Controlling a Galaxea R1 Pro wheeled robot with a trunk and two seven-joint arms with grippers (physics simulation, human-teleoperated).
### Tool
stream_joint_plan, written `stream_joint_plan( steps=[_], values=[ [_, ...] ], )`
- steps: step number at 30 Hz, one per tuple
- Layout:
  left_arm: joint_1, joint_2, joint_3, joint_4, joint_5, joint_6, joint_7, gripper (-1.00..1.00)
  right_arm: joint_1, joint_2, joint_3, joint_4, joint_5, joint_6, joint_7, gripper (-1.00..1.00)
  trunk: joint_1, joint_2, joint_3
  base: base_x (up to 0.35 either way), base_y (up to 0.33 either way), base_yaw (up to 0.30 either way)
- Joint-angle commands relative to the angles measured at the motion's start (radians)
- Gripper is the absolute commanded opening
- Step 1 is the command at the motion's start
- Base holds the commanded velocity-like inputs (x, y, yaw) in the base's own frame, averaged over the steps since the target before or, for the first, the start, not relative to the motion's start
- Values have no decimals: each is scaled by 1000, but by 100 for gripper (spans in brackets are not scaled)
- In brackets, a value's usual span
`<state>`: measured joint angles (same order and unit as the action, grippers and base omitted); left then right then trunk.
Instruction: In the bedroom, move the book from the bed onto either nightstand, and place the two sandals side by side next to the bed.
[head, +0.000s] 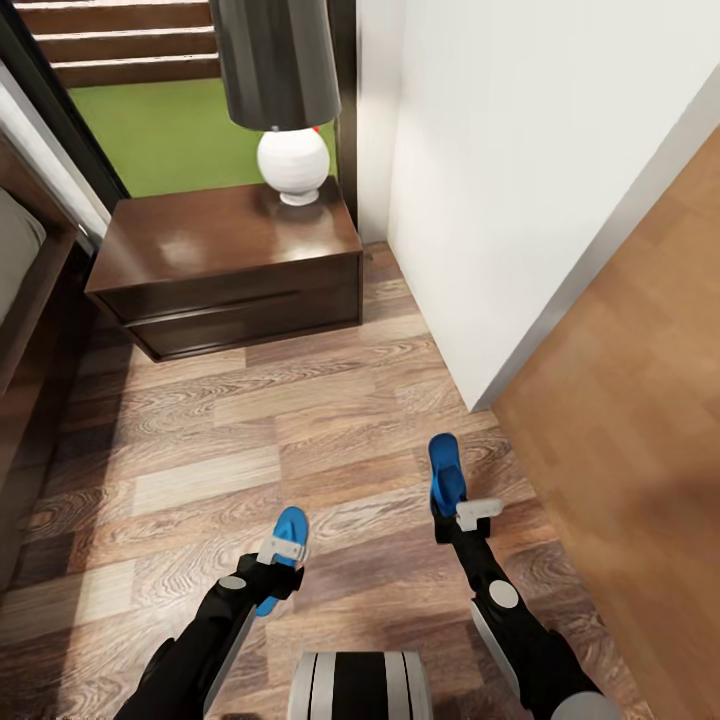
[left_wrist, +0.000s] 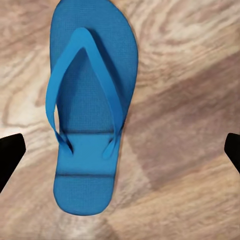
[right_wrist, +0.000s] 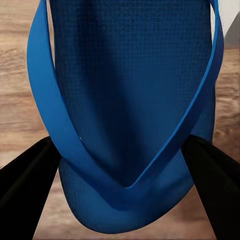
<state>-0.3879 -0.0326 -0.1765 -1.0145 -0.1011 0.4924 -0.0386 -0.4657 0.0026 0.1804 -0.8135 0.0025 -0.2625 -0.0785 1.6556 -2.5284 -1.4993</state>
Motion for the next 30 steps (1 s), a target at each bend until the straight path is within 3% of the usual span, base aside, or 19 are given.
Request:
stream_joint_plan(
  steps=[1,22,25,28,30],
  values=[
    [0,0,0,-1,-10,5,-4,100,-1,-1,4,0,1,-2,-7,-100,0,0,-5,0,0,0],
    [0,0,2,-3,-5,3,-9,100,-1,-2,6,-23,-2,-8,-6,-100,1,-1,-12,0,0,0],
    [0,0,2,-3,-5,3,-9,100,1,-3,8,-108,-2,-34,-6,-100,1,-1,-12,0,0,0],
    [0,0,1,-2,-3,3,-9,100,4,-4,9,-262,-1,-77,-7,-100,1,-1,-12,0,0,0],
    [0,0,1,-1,-3,3,-9,100,5,-4,8,-287,-1,-83,-7,-100,1,-1,-12,0,0,0]
  ],
)
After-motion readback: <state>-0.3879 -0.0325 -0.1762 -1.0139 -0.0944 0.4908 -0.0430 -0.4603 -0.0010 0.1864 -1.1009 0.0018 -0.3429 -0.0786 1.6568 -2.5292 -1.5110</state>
